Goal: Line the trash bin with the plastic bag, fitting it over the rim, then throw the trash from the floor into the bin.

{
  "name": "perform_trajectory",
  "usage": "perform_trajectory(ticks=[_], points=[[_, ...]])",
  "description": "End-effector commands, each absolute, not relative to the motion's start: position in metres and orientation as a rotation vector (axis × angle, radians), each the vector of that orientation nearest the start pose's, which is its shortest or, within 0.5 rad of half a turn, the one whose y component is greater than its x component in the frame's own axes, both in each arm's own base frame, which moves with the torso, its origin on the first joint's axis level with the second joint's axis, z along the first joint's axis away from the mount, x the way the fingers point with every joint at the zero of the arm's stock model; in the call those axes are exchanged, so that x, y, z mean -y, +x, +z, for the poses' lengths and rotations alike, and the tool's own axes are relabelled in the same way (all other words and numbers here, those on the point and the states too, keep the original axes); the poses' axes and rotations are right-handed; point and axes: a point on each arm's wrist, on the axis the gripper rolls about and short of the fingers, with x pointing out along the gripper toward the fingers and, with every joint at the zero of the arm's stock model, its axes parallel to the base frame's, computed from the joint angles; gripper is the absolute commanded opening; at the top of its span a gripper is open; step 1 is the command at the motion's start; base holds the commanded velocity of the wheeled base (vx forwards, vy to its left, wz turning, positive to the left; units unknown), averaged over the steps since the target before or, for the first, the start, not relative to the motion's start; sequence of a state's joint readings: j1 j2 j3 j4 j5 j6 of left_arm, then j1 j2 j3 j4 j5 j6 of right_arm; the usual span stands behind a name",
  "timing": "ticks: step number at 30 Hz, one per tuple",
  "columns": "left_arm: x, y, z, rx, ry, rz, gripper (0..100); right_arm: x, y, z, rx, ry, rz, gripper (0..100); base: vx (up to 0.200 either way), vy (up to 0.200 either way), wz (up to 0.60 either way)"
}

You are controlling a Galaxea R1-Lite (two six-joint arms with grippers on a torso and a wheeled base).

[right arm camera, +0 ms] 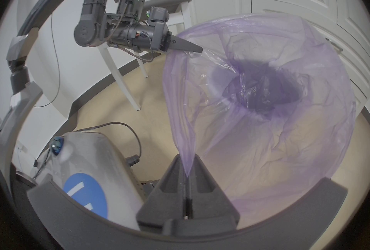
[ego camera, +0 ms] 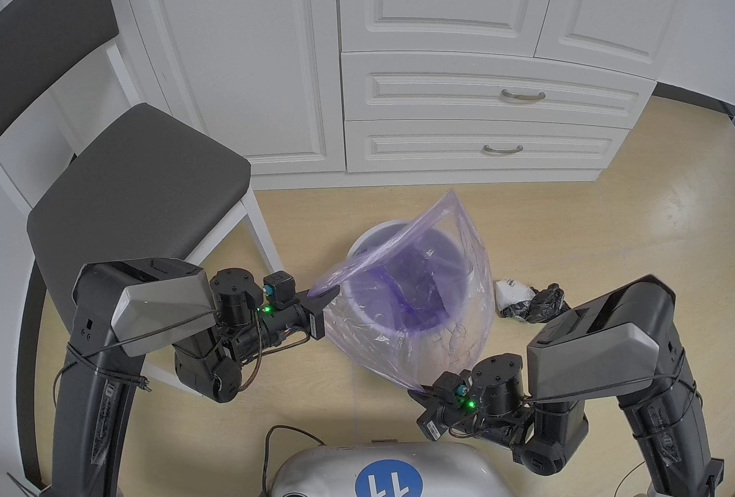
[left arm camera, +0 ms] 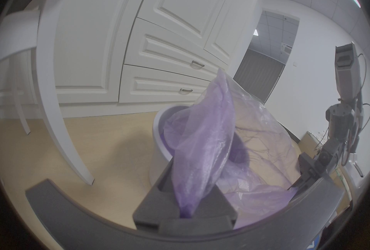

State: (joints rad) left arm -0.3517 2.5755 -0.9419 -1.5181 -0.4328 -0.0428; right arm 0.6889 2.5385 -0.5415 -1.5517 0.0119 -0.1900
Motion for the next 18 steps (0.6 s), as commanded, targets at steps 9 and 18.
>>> perform_trajectory(ticks=[9, 18], points=[[0.15, 0.41, -0.058, -0.196, -0.089, -0.687, 0, -0.225, 0.285, -0.088, -0.334, -0.245, 0.659, 0, 0.0, 0.0, 0.0], [0.155, 0.408, -0.052, -0.181, -0.091, -0.677, 0, -0.22, 0.29, -0.081, -0.32, -0.242, 0.631, 100, 0.0, 0.0, 0.0]])
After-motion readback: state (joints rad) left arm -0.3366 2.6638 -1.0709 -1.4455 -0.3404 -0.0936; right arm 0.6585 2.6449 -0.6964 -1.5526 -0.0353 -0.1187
